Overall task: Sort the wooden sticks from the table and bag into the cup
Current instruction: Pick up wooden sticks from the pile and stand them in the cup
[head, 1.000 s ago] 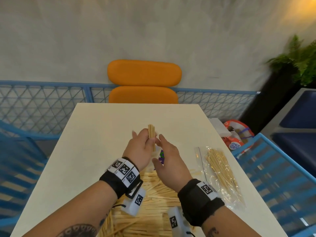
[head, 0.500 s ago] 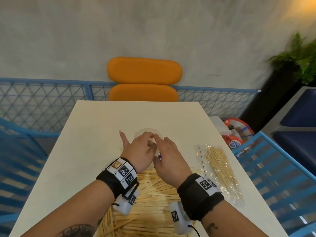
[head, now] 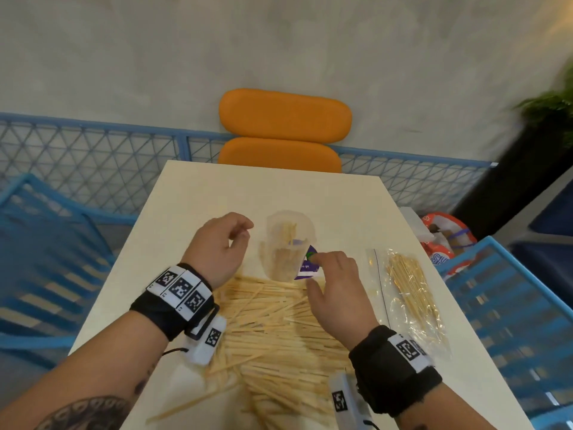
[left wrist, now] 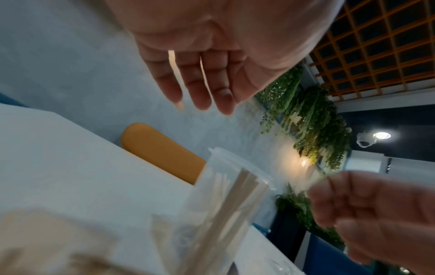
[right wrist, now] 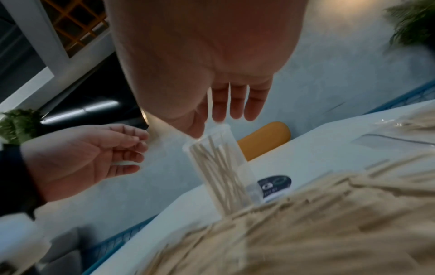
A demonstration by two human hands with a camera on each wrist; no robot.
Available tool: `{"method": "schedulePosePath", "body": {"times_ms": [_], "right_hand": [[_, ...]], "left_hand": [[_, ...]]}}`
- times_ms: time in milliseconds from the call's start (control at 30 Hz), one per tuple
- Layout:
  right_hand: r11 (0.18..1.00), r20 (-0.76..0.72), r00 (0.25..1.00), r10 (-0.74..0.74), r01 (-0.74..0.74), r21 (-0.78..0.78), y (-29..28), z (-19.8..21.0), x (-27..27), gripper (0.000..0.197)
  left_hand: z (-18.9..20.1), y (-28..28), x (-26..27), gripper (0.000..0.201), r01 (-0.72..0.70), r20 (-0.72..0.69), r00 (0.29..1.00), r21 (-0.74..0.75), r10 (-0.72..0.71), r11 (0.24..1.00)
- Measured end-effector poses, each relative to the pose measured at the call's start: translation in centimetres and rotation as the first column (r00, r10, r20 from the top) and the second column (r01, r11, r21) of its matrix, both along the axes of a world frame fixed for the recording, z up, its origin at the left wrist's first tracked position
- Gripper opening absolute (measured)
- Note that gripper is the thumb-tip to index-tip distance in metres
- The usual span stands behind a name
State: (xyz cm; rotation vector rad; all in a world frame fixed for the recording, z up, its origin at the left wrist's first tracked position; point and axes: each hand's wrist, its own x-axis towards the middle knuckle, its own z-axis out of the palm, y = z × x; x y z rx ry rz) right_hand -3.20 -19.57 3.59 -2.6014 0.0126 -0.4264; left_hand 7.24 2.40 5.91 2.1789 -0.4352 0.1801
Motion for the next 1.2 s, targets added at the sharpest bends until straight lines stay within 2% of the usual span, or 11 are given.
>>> {"method": "schedulePosePath", "body": {"times_ms": [67,167,267,467,667,800,1000,1133,1200], "right_hand": [[0.991,-0.173,0.984,0.04,-0.062,-0.121,0.9,-0.9,-1.0,0.032],[0.937,-0.422,0.905,0.056,-0.193,-0.29,2.5,-2.6,-2.2,0.037],[0.889,-0.533,0.846,0.03,-0.267,-0.372,3.8,-4.0,-3.0,0.034],[0.875,-0.53,0.847,0.035,-0.283,-0.393,4.4,-4.3,-2.9,0.019],[0.879,-0.575,0.818,-0.012,-0.265,-0.397,4.6,-3.3,-2.1,0.024],[0.907,-0.54,0.839,-0.06,-0.18,-0.382,4.1,-1.8,-1.8,0.031],[0.99,-0.45,0.888,-0.096,0.037,-0.138,2.2,0.2,-1.5,0.023],[0.993,-0.388,0.916,-0.098,0.117,0.025,1.4,1.5,-1.0,0.023],[0.983,-0.359,0.927,-0.111,0.156,0.098,1.2,2.2,-0.8,0.031]], "left_hand": [[-0.8,1.8,-0.4,0.017,0.007,-0.09,0.996,0.059,-0.002,0.998],[-2.7,4.0,-2.0,0.019,0.063,-0.237,0.971,0.18,-0.018,0.982],[-4.8,5.4,-3.9,0.023,0.11,-0.348,0.937,0.224,-0.026,0.968],[-5.7,5.2,-5.5,0.016,0.102,-0.41,0.912,0.211,-0.006,0.972],[-4.5,3.6,-5.8,0.016,0.1,-0.399,0.917,0.164,-0.026,0.981],[-3.9,3.3,-5.8,0.018,0.072,-0.376,0.926,0.113,-0.024,0.991],[-3.4,2.2,-6.0,0.015,-0.009,-0.385,0.923,-0.011,0.004,1.0],[-2.9,0.2,-5.9,0.003,-0.097,-0.376,0.926,-0.165,0.028,0.981],[-2.3,-0.7,-5.9,0.005,-0.121,-0.361,0.932,-0.223,0.033,0.967]]}}
